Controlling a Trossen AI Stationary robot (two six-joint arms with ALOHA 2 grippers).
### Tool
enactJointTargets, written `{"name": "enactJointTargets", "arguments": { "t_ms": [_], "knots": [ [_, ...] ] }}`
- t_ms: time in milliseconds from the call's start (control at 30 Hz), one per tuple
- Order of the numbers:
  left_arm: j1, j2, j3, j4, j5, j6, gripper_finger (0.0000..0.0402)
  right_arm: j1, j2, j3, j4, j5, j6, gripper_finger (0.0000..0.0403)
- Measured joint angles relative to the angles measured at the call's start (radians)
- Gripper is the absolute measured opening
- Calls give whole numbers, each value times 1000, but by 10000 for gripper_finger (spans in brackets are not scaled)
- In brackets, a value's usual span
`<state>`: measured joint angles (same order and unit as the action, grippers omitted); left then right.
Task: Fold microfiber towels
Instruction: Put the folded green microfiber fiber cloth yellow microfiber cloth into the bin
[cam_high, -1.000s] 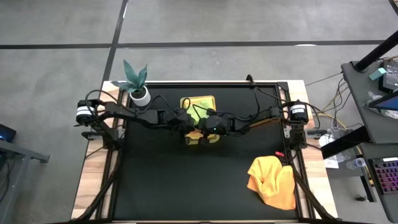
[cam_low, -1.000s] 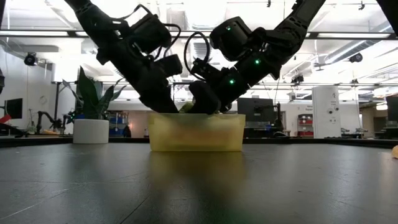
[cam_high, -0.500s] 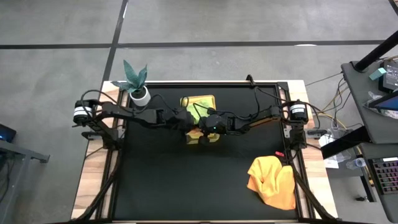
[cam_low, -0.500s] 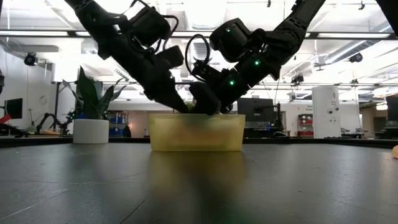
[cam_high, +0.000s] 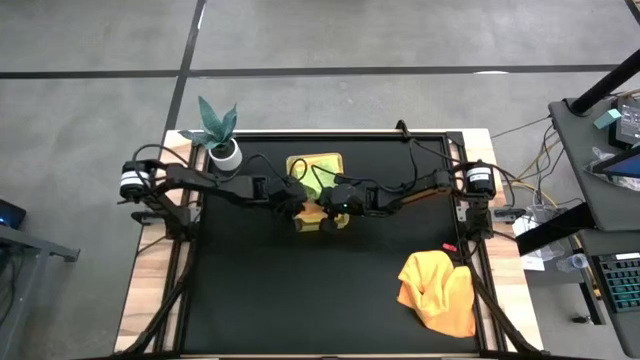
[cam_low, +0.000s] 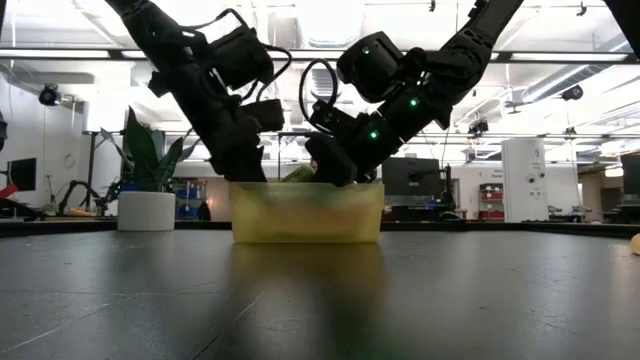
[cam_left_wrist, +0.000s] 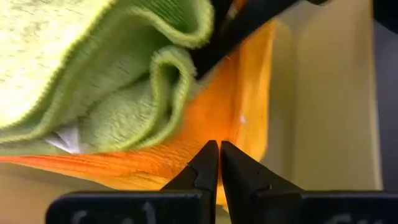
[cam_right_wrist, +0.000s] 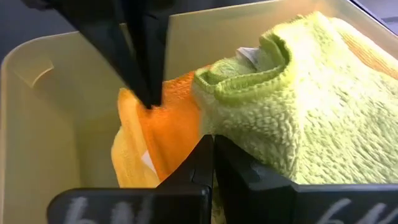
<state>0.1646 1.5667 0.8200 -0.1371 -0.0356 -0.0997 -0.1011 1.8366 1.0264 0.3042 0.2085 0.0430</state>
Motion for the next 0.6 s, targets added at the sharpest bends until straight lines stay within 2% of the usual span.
{"name": "enactJointTargets", "arguments": {
  "t_ms": [100, 300, 467, 600],
  "knots": [
    [-1, -14, 0, -3, 40, 0, 5, -3, 0, 0, -1, 0, 7, 8],
    [-1, -40, 13, -5, 56, 7, 5, -2, -10, 0, -2, -1, -6, 8],
    [-1, -100, 17, -6, 56, 75, 5, 9, -50, 1, -2, -53, -47, 8],
    [1, -165, 17, 3, -17, 151, 5, 21, -87, 13, -23, -120, -76, 8]
  ]
}}
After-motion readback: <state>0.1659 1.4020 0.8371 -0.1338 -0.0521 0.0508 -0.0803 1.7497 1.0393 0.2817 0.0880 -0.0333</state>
